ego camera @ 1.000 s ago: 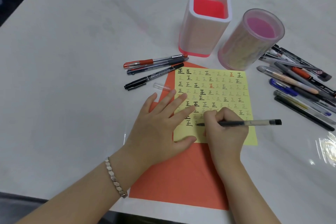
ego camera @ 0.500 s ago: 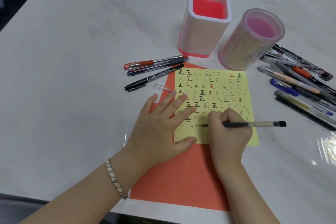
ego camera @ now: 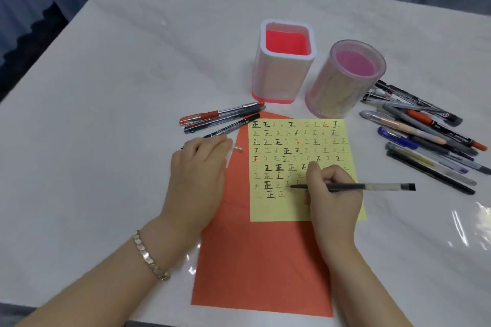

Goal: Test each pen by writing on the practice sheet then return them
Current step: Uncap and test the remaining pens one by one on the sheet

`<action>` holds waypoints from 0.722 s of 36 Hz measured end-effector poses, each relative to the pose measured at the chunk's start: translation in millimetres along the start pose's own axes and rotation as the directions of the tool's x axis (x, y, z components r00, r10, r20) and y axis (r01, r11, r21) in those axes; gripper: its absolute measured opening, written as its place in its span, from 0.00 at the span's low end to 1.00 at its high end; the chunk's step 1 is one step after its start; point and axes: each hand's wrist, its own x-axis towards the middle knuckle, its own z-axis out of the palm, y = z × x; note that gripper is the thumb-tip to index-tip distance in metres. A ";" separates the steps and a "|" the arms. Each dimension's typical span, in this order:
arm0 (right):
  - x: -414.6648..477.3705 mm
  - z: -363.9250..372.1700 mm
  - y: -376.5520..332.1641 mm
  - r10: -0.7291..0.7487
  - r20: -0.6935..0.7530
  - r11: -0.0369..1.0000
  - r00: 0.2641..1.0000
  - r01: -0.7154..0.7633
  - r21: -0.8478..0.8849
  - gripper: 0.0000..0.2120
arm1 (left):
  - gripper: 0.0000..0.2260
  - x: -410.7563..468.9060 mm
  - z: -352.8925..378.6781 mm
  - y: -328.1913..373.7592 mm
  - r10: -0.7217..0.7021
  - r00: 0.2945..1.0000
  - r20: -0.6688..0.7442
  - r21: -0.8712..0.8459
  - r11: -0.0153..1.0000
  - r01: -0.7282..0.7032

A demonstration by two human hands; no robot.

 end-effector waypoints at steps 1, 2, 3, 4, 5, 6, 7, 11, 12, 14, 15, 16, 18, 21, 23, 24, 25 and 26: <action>1.1 -2.2 -1.4 0.010 0.012 1.000 1.000 -0.010 0.002 0.19 | 0.15 3.1 -1.8 -3.2 -0.001 1.000 0.013 0.007 1.000 0.001; 2.3 -4.9 -2.6 0.019 0.019 1.000 1.000 -0.019 0.002 0.18 | 0.15 5.7 -3.6 -5.4 0.007 1.000 0.028 0.013 1.000 -0.007; 3.5 -7.5 -3.5 0.024 0.022 1.000 0.999 -0.024 -0.003 0.18 | 0.16 8.2 -5.1 -7.1 0.021 0.999 0.040 0.017 1.000 -0.022; 4.5 -10.2 -4.6 0.029 0.028 1.000 0.999 -0.029 -0.007 0.18 | 0.16 10.4 -6.4 -7.9 0.037 0.998 0.046 0.022 0.999 -0.038; 5.5 -13.0 -5.6 0.031 0.036 0.999 0.999 -0.031 -0.011 0.17 | 0.15 12.5 -7.4 -8.4 0.051 0.997 0.050 0.028 0.998 -0.052; 6.6 -15.6 -6.7 0.033 0.047 0.999 0.998 -0.032 -0.017 0.18 | 0.15 14.5 -7.8 -8.7 0.062 0.997 0.052 0.041 0.997 -0.064; 7.8 -18.4 -7.7 0.033 0.057 0.999 0.998 -0.032 -0.027 0.18 | 0.15 16.1 -7.8 -9.2 0.071 0.996 0.056 0.057 0.996 -0.074; 10.8 -28.0 -11.9 0.038 0.086 0.998 0.996 -0.034 -0.045 0.19 | 0.16 19.7 -6.8 -7.9 0.081 0.992 0.095 0.067 0.994 -0.088; 11.1 -30.0 -13.2 0.031 0.091 0.999 0.995 -0.027 -0.042 0.19 | 0.15 20.7 -6.1 -7.0 0.078 0.993 0.093 0.071 0.994 -0.085; 11.3 -33.4 -16.2 0.018 0.103 1.000 0.995 -0.015 -0.027 0.18 | 0.12 22.5 -4.8 -4.1 0.061 0.995 0.082 0.091 0.994 -0.069; 11.2 -35.1 -18.2 0.015 0.112 1.000 0.994 -0.014 -0.011 0.17 | 0.10 23.0 -4.2 -1.8 0.052 0.995 0.083 0.102 0.993 -0.060; 11.0 -36.4 -20.6 0.017 0.124 1.000 0.992 -0.018 0.007 0.16 | 0.07 23.4 -4.0 1.3 0.045 0.995 0.084 0.114 0.992 -0.055; 9.9 -39.3 -26.6 0.023 0.169 0.997 0.985 -0.035 0.068 0.15 | 0.07 24.7 -7.2 11.1 0.030 0.994 0.105 0.103 0.994 -0.040; 9.1 -42.1 -36.9 0.055 0.262 0.971 0.963 -0.114 0.212 0.18 | 0.08 26.5 -20.4 35.1 -0.093 0.980 0.173 -0.159 0.980 0.121; 10.0 -44.4 -43.8 0.100 0.306 0.947 0.947 -0.185 0.263 0.24 | 0.03 25.9 -26.9 51.7 -0.167 0.958 0.233 -0.386 0.888 0.249; 10.6 -45.8 -46.8 0.106 0.320 0.942 0.941 -0.198 0.272 0.26 | 0.03 24.9 -29.3 58.5 -0.182 0.951 0.251 -0.461 0.841 0.283; 10.8 -47.2 -49.9 0.101 0.327 0.941 0.939 -0.197 0.275 0.26 | 0.04 23.8 -31.2 63.7 -0.185 0.948 0.257 -0.518 0.802 0.297; 10.7 -48.5 -53.2 0.095 0.329 0.940 0.940 -0.193 0.282 0.26 | 0.05 23.5 -33.1 68.3 -0.180 0.949 0.260 -0.561 0.771 0.300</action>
